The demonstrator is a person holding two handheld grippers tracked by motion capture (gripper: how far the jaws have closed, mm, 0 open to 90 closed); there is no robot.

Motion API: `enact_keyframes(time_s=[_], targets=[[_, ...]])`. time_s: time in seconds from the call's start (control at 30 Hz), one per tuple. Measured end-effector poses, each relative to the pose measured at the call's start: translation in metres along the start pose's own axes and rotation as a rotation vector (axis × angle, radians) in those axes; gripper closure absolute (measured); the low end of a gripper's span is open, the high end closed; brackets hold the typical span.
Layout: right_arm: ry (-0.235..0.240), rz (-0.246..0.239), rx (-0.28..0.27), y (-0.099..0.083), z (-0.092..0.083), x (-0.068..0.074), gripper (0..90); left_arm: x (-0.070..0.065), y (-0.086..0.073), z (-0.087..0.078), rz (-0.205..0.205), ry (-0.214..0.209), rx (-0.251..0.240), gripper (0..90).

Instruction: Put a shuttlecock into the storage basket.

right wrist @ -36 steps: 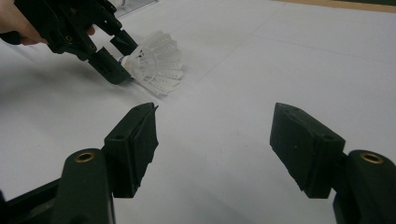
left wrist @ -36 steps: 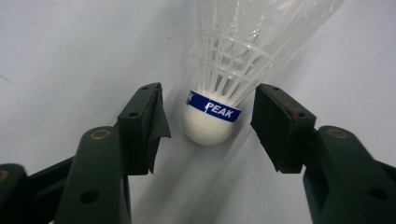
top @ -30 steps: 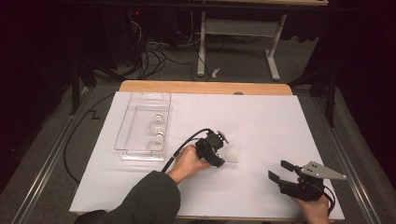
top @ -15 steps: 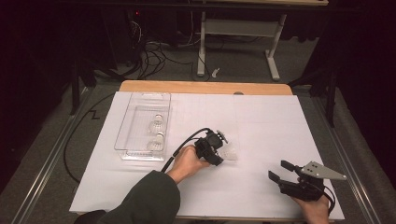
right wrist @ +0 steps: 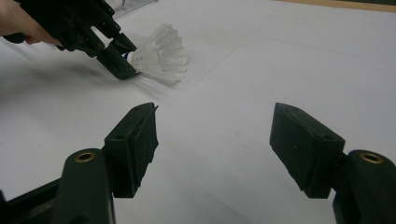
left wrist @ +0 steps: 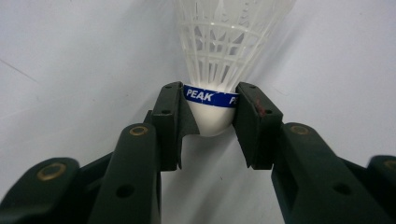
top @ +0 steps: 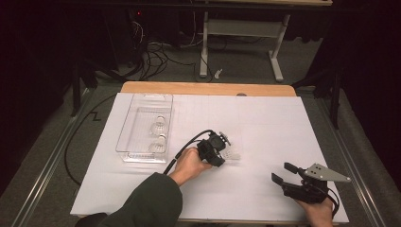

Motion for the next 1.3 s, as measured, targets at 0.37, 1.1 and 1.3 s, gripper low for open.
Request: enact_keyframes(time_s=[0.37, 1.1, 1.3], targets=[[-0.002, -0.002, 0.001, 0.000, 0.000, 0.000, 32.4, 0.003, 0.000, -0.004, -0.018, -0.013, -0.008, 64.6], [-0.002, -0.004, -0.001, 0.000, 0.000, 0.000, 32.4, 0.003, -0.004, -0.030, -0.041, -0.030, -0.048, 64.8], [-0.003, -0.005, -0.002, 0.000, 0.000, 0.000, 32.4, 0.003, -0.006, -0.039, -0.051, -0.037, -0.061, 64.8]])
Point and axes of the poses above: each handheld gripper's, and its own axes: z roughly forward along the jaws, y roughly out of its top, x roughly to its left, the point moved 2 cm from there along z, roughly forward along the jaws, and after that the axes turned 5 degrees about -z, right-handed, at the moved point
